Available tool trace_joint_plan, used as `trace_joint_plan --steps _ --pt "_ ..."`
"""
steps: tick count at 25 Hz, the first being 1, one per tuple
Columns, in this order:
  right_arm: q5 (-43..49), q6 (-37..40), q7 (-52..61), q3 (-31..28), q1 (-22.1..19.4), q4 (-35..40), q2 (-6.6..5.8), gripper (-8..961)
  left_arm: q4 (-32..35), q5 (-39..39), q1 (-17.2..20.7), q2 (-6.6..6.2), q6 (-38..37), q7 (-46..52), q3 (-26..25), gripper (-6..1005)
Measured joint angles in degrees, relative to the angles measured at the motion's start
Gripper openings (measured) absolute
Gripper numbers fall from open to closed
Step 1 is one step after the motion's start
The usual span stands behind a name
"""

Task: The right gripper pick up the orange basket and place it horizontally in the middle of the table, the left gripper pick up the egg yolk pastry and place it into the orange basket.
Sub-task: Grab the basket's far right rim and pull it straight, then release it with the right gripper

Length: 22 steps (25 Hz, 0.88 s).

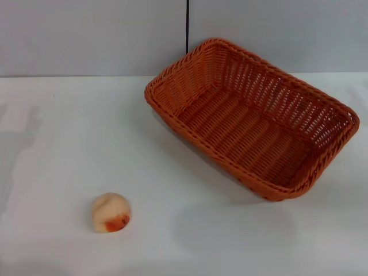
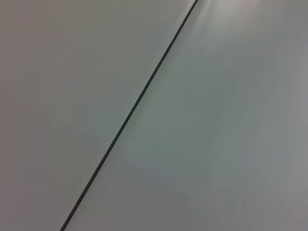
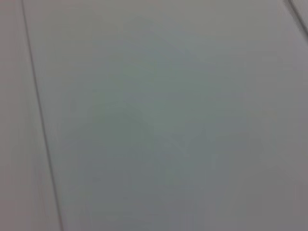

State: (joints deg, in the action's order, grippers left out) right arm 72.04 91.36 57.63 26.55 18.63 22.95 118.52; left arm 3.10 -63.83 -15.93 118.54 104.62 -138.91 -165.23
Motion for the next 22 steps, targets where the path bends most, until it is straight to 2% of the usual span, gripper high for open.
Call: trace_joint_plan --steps 6,9,13,14,15,16,18,22 --pt "3.59 0.25 6.57 1.88 0.16 3.89 -0.29 492 -0.03 0.11 -0.18 -0.06 -0.16 0.39 0.00 802" --pt "7.71 1.24 12.50 2.36 0.32 7.68 -0.95 492 -0.03 0.11 -0.35 -0.07 -0.16 0.41 0.00 802" --pt "15.32 4.39 24.68 2.96 1.52 14.50 -3.20 492 -0.03 0.12 -0.61 -0.07 -0.16 0.42 0.06 802" --pt "17.68 5.04 28.43 2.98 1.93 17.24 -3.72 492 -0.03 0.12 -0.67 -0.07 -0.16 0.43 0.12 802" --pt "23.32 5.86 36.64 3.02 2.97 23.65 -4.50 492 -0.03 0.11 -0.73 -0.07 -0.19 0.44 0.27 802" --pt "23.32 5.86 36.64 3.02 2.97 23.65 -4.50 492 -0.03 0.12 -0.74 -0.08 -0.25 0.44 0.30 802" --pt "31.04 7.84 45.82 2.71 5.11 30.95 -5.65 492 -0.03 0.09 -0.79 -0.07 -0.43 0.45 0.41 802" --pt "45.05 12.28 59.07 1.91 11.27 40.21 -8.38 491 0.04 -0.07 -0.80 -0.07 -0.92 0.47 0.54 802"
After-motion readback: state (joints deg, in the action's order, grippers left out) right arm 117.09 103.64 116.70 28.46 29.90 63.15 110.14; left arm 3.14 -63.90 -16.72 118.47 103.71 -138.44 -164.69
